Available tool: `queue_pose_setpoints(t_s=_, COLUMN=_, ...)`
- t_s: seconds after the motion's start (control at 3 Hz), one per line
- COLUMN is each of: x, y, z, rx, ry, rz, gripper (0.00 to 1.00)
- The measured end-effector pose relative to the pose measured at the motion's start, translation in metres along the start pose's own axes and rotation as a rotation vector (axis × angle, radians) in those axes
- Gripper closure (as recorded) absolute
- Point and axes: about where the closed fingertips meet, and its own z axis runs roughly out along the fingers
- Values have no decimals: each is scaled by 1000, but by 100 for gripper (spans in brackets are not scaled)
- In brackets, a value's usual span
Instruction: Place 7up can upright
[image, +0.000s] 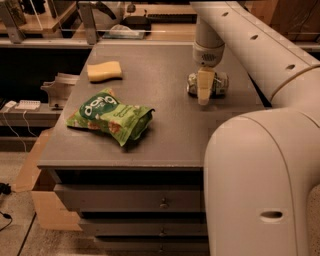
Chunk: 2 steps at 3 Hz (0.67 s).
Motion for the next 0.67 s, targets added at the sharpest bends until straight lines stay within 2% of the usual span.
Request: queue_pose_setpoints(t_s=0.67, x=3, y=-4, z=6, rx=-22, ry=16, rz=-17, gripper=0)
